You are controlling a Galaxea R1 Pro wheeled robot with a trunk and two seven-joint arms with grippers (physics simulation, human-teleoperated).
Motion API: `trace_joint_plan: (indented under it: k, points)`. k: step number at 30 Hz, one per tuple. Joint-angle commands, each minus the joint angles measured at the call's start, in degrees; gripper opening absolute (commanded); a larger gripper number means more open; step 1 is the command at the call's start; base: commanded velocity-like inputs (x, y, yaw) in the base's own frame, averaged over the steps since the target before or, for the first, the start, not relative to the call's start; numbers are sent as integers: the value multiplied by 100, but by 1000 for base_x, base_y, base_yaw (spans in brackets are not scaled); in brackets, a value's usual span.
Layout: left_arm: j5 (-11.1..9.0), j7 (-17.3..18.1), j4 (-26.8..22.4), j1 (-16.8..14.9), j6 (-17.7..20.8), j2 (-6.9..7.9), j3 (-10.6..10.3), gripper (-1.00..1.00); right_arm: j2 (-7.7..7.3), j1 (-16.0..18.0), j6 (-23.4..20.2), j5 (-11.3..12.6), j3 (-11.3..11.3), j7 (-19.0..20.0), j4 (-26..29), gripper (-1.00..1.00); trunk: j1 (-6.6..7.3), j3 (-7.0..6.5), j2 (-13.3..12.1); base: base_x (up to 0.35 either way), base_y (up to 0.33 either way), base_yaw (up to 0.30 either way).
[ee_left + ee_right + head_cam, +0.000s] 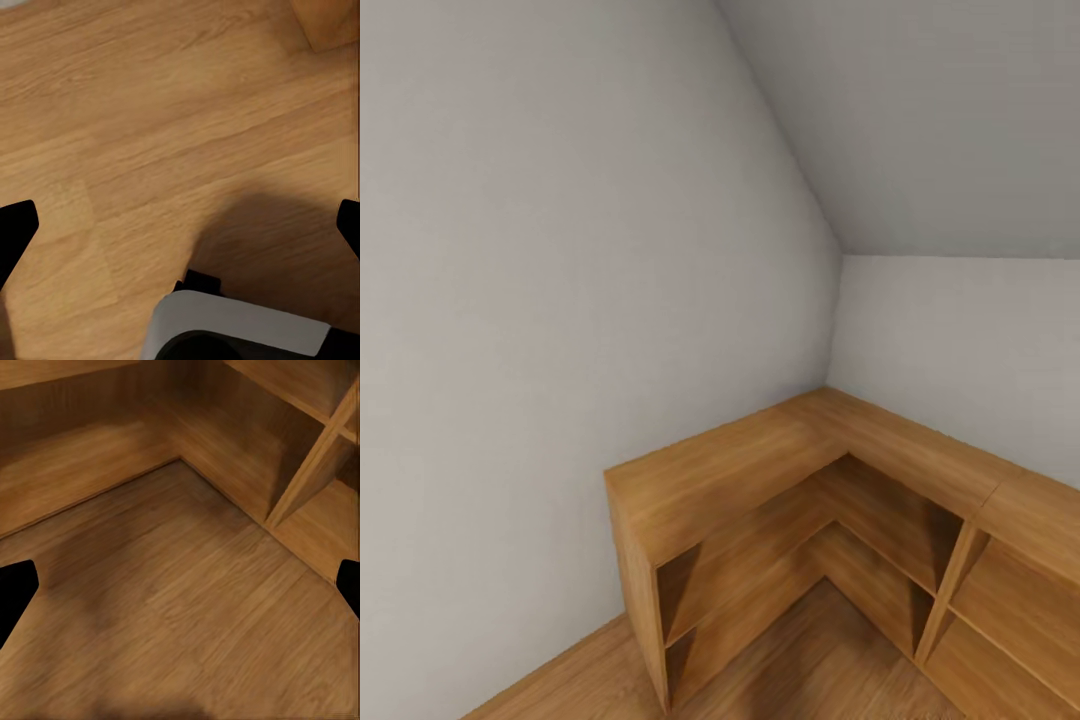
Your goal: In the bedroom, organize the workspace by keeping the computer under the desk, ensuring the monitor is on the desk, placing the keyboard on the desk next to the monitor, placing the mouse on the desk next to the keyboard, moving the folder from the swivel chair onto the desk next to the mouse, stacking the notebook on top of the folder with the pen on top of the notebook, and positioning the swivel chair next to the desk.
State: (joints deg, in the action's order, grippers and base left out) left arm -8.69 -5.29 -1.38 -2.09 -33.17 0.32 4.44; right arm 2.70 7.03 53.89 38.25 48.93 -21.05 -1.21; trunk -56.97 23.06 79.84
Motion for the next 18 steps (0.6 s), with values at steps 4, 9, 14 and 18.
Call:
trace_joint_plan:
  k: [4,9,14,18]
  points:
    - [24,2,13,-2,-14,-31,47,100,22,1,6,-2,50,-41,-12,100,0,-8,3,10,0,-263]
    - [25,2,15,-2,-12,-34,47,100,27,0,4,-2,54,-40,-12,100,0,-27,3,2,0,-263]
    - [25,2,15,-2,-7,-33,48,100,29,0,1,-2,55,-39,-12,100,0,-45,3,1,0,-263]
    - [25,4,15,-2,-5,-36,48,100,29,0,-17,2,52,-39,-16,100,0,-60,3,-2,0,-263]
